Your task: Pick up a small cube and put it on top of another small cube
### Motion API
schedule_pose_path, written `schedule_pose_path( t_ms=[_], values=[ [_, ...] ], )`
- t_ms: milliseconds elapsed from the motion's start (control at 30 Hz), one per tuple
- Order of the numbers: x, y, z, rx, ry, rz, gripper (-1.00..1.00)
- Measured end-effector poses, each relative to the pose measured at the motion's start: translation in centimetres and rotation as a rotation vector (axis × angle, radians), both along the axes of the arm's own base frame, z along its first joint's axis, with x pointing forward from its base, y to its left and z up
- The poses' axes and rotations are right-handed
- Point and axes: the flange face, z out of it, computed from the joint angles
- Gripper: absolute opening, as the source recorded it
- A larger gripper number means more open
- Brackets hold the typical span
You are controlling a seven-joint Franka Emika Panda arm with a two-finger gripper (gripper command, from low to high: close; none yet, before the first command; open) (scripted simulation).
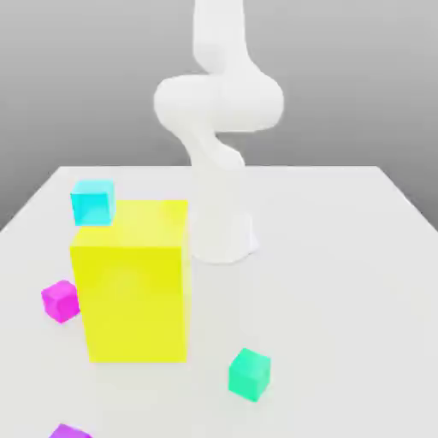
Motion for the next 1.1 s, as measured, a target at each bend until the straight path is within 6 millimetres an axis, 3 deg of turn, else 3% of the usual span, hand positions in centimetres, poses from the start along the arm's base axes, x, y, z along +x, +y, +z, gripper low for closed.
schedule_pose_path(
  t_ms=[167,367,533,733,933,967,1100],
  values=[
    [5.3,1.1,-10.7,0.091,0.17,-0.07,0.0],
    [7.8,2.7,-23.8,0.155,0.367,-0.178,0.0],
    [6.9,3.8,-34.5,0.173,0.525,-0.286,0.0],
    [2.9,4.3,-45.9,0.151,0.691,-0.428,0.0],
    [2.3,4.3,-52.7,0.145,0.711,-0.447,0.0],
    [2.2,4.3,-53.4,0.146,0.711,-0.448,-1.0],
    [2.2,4.3,-53.4,0.146,0.71,-0.447,-1.0]
  ],
)
